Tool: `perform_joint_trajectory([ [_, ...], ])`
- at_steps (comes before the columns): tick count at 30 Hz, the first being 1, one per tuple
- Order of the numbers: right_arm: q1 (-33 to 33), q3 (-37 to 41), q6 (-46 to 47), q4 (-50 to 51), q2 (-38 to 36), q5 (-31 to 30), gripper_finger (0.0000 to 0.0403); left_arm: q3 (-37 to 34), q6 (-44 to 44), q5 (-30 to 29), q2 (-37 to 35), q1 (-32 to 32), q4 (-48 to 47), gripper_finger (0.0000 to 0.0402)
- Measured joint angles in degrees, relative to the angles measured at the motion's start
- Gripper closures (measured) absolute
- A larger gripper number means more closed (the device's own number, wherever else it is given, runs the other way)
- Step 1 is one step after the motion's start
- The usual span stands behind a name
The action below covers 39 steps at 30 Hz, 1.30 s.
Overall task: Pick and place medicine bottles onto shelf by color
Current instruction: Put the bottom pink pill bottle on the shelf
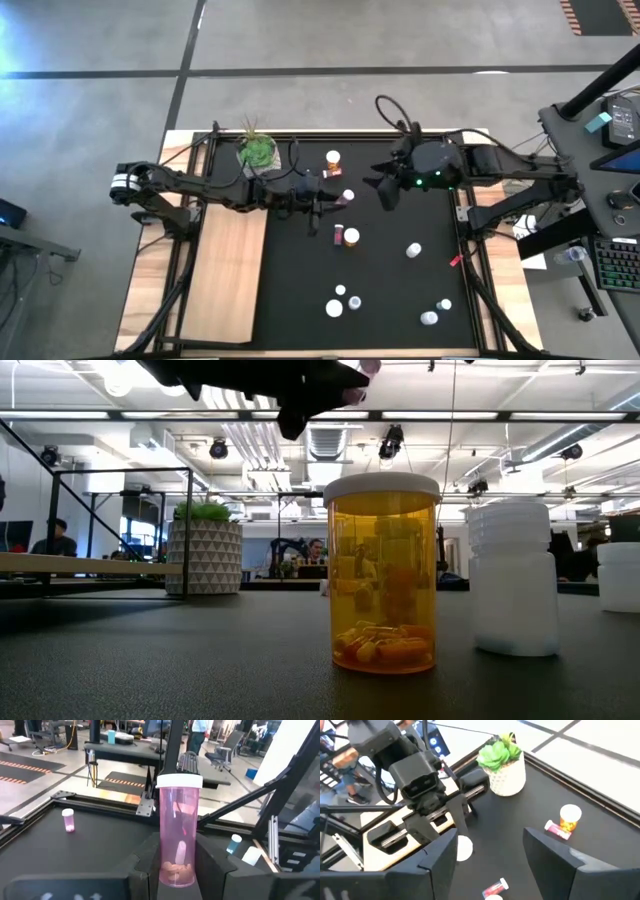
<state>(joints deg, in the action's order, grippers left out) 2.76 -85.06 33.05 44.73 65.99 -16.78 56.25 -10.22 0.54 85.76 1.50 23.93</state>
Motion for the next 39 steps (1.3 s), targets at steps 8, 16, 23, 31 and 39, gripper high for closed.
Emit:
perform_joint_trajectory([
  [8,5.32,2.01,-8.51,-1.87,0.16,-2.94,0.0193,0.22,0.03,-0.01,-2.66,0.69,13.17,0.0324],
  [16,13.9,6.47,-21.13,-16.02,1.62,-16.65,0.0193,0.2,0.03,0.6,-4.7,0.76,18.5,0.0324],
  [23,15.98,8.85,-21.17,-22.58,1.3,-17.46,0.0193,-1.42,-0.15,4.62,-3.52,0.53,15.69,0.0324],
  [31,16.11,9.98,-20.61,-26.91,1.96,-17.84,0.0193,-1.68,1.12,7.32,-3.15,0.39,18.23,0.0324],
  [39,16.11,10.12,-23.72,-34.51,4.05,-17.9,0.0193,-1.11,2.59,8.96,-2.41,0.39,19.86,0.0324],
])
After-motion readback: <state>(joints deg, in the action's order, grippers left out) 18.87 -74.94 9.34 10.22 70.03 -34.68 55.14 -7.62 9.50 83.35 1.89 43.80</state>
